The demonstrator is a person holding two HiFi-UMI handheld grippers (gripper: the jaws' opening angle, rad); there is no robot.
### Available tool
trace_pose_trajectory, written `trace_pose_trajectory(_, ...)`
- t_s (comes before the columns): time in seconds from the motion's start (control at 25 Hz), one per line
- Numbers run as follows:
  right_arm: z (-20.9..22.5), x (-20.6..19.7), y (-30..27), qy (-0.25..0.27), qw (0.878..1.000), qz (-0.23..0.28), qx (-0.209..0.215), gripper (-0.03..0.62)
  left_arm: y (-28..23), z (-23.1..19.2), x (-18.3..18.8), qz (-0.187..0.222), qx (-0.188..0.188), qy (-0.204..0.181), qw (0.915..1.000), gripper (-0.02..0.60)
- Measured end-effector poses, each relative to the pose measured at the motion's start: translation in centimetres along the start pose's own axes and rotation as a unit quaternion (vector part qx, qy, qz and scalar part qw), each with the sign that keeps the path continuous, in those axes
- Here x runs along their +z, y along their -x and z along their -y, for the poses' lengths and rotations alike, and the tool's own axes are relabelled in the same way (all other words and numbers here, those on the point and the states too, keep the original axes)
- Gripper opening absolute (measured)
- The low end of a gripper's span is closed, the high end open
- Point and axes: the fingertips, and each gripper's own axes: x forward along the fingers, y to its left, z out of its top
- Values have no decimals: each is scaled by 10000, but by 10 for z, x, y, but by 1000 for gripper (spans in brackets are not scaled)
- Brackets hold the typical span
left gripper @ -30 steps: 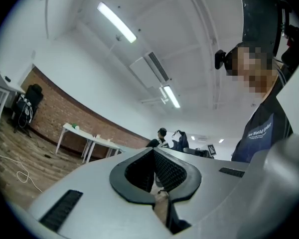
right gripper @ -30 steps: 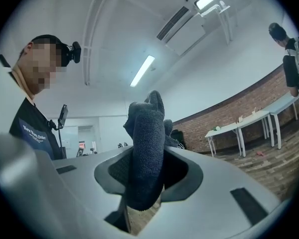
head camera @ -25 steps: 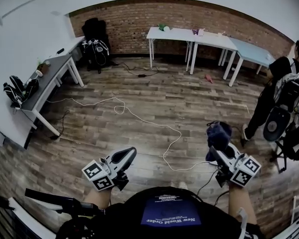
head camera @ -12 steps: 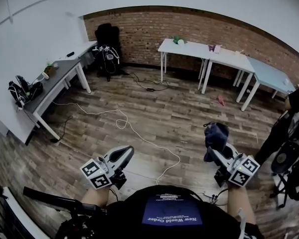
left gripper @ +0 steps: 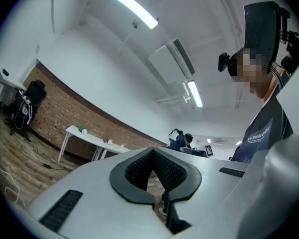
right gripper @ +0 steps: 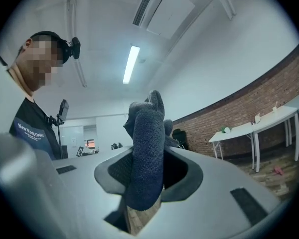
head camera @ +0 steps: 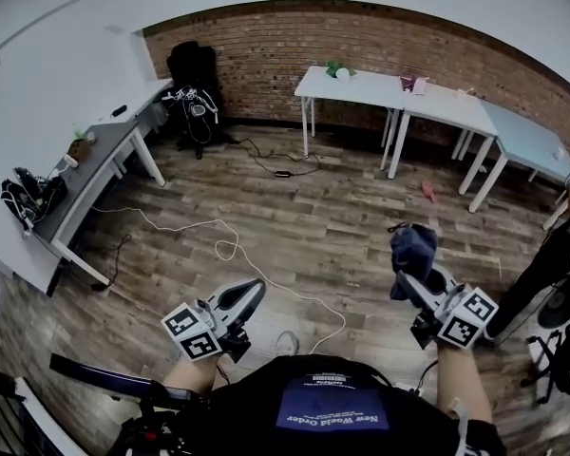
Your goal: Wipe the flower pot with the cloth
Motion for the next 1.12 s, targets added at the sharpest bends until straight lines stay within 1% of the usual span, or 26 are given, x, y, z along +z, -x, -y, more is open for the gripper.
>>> trace_pose_trajectory(0.16, 56, 8, -64, 205, 9994, 40, -282, 114, -53, -85, 18, -57, -424, -171, 9989, 3)
trace_pose_trajectory(0.32, 104, 23, -125, 183, 9977, 146, -643, 114, -107, -166, 51, -291, -846, -247, 9957, 3)
trace_pose_trajectory(0.44, 130, 35, -164, 277, 9966, 192, -758, 114, -140, -213, 76, -233, -1119, -278, 9931, 3)
trace_pose_trajectory(0.52, 143, 34, -182, 250, 9962, 209, -807, 114, -155, -236, 82, -184, -1228, -244, 9920, 3)
trace_pose_trajectory(0.6, 158, 30, -197, 205, 9957, 193, -880, 114, -166, -256, 84, -225, -1306, -203, 9910, 3)
trace_pose_trajectory(0.72, 193, 28, -222, 44, 9956, 216, -909, 114, -181, -291, 84, -345, -1248, -191, 9914, 3)
trace_pose_trajectory(0.84, 236, 27, -246, -60, 9968, 188, -776, 114, -199, -326, 85, -330, -1020, -222, 9940, 3)
trace_pose_trajectory(0.92, 269, 32, -265, -73, 9978, 156, -647, 114, -219, -349, 90, -284, -848, -181, 9958, 3)
trace_pose_trajectory(1.0, 307, 40, -285, -119, 9987, 156, -461, 114, -244, -370, 94, -258, -679, -222, 9971, 3)
trace_pose_trajectory(1.12, 373, 58, -315, -137, 9998, 138, -107, 114, -297, -399, 103, -151, -376, -308, 9987, 3)
